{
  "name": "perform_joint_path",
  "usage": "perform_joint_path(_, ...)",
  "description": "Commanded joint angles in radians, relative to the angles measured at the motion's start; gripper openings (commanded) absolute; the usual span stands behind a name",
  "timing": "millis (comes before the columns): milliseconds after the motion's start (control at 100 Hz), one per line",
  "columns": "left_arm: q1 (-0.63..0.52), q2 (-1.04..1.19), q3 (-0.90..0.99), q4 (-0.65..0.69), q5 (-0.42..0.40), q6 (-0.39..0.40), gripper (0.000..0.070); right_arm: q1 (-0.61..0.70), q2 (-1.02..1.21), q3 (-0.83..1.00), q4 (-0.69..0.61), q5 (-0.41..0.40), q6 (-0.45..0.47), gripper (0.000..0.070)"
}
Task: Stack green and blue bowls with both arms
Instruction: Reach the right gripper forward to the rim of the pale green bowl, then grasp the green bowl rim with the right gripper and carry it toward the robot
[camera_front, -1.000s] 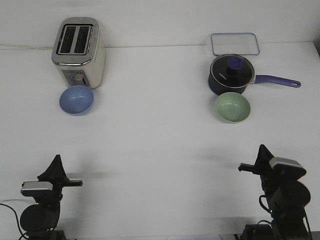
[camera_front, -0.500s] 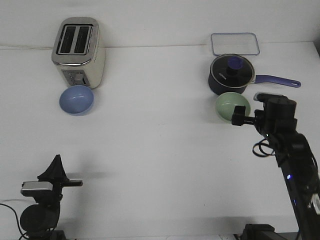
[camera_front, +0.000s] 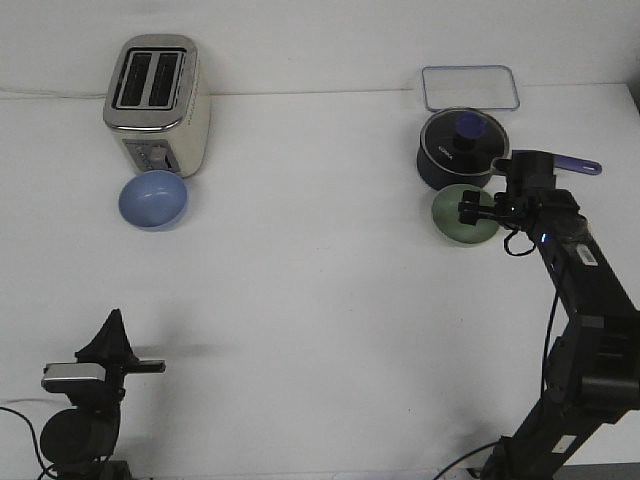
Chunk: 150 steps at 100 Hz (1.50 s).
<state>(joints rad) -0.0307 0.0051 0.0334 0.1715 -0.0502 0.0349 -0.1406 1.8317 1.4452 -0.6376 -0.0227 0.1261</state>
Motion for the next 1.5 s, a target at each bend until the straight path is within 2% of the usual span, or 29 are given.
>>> perform_joint_path(0,0.0,-0.001,-0.019,0.01,-0.003,-0.005,0.0015,-0.004,0.043,0.035,0.007,-0.013,-0.018,0.0553)
perform_joint_path(70,0.0,-0.001,-0.019,0.01,-0.003,-0.005,0.0015,-0.01,0.064,0.037,0.01,-0.017,-0.019,0.0528)
perform_joint_path(110,0.0,-0.001,-0.019,0.01,-0.003,-0.005,0.0015,-0.012,0.071,0.037,0.007,-0.031,-0.024,0.0488)
perform_joint_path(150,0.0,-0.001,-0.019,0.01,-0.003,-0.005,0.0015,-0.012,0.075,0.037,0.005,-0.036,-0.027,0.0382)
perform_joint_path(230,0.0,-0.001,-0.019,0.01,-0.003,-0.005,0.0015,-0.012,0.075,0.037,0.004,-0.052,-0.042,0.0099)
perform_joint_path(280,0.0,-0.001,-0.019,0.01,-0.003,-0.005,0.0015,-0.014,0.075,0.039,0.0,-0.063,-0.045,0.0)
perform_joint_path(460,0.0,-0.001,-0.019,0.01,-0.003,-0.005,0.0015,-0.025,0.039,0.055,-0.037,-0.137,-0.045,0.0)
perform_joint_path(640,0.0,-0.001,-0.019,0.01,-0.003,-0.005,0.0015,-0.029,-0.117,0.055,-0.077,-0.149,-0.045,0.0)
perform_joint_path(870,0.0,-0.001,-0.019,0.01,-0.003,-0.005,0.0015,0.001,-0.345,0.051,-0.175,-0.303,-0.045,0.0)
perform_joint_path(960,0.0,-0.001,-0.019,0.01,-0.003,-0.005,0.0015,0.071,-0.425,0.019,-0.227,-0.311,-0.045,0.0)
perform_joint_path(1070,0.0,-0.001,-0.019,0.01,-0.003,-0.005,0.0015,0.182,-0.522,-0.079,-0.219,-0.31,-0.026,0.0)
perform_joint_path(1170,0.0,-0.001,-0.019,0.01,-0.003,-0.005,0.0015,0.317,-0.591,-0.19,-0.171,-0.305,0.032,0.0)
perform_joint_path(1260,0.0,-0.001,-0.019,0.01,-0.003,-0.005,0.0015,0.443,-0.62,-0.287,-0.108,-0.268,0.089,0.0)
perform_joint_path(1490,0.0,-0.001,-0.019,0.01,-0.003,-0.006,0.0015,0.657,-0.575,-0.435,0.004,-0.217,0.149,0.0)
